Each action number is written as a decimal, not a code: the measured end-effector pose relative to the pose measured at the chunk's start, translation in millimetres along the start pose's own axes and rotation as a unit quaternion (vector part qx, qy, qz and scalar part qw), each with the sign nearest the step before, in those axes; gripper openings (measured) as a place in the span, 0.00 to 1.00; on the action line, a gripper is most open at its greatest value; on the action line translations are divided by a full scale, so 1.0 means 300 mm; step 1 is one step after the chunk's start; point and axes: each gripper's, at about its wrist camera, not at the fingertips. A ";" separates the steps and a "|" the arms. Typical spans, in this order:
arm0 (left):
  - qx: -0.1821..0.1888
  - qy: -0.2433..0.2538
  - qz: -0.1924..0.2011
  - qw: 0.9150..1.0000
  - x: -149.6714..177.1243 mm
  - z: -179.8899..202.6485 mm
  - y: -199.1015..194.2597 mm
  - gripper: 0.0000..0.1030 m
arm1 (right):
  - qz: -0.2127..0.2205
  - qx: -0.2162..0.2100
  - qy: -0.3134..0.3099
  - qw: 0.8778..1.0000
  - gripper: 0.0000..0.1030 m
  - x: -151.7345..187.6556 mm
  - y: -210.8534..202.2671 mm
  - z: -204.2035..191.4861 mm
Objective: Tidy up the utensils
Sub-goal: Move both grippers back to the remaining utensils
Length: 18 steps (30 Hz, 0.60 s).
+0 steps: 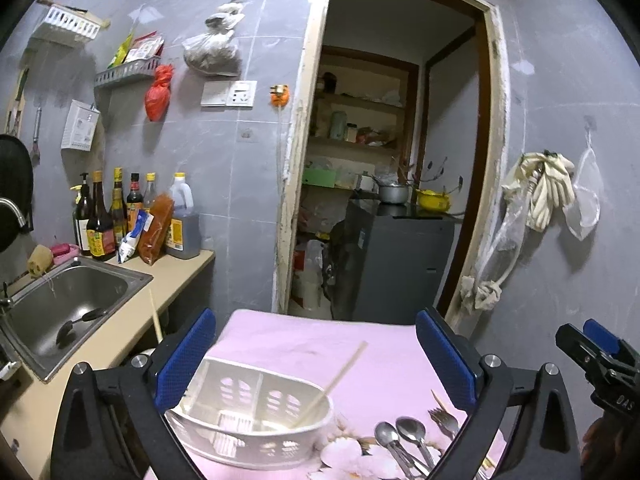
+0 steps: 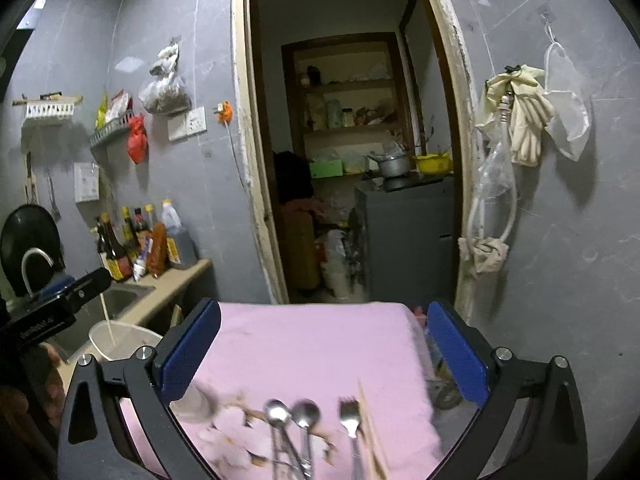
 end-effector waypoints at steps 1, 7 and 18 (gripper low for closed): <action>0.001 0.002 -0.003 1.000 0.011 0.015 0.000 0.98 | -0.005 0.001 0.001 1.000 0.99 0.009 -0.001 0.018; 0.009 -0.003 -0.024 1.000 0.092 0.083 0.009 0.98 | -0.038 0.000 0.004 0.999 0.99 0.056 0.044 0.117; 0.023 -0.017 -0.125 0.992 0.287 0.171 0.143 0.98 | -0.101 -0.005 0.028 0.995 0.98 0.147 0.206 0.281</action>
Point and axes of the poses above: each gripper's, at about its wrist camera, not at the fingertips, and y roughly the way its jaws point, z to its right, x to its underside, and after that the axes turned 7 degrees about -z, right-handed
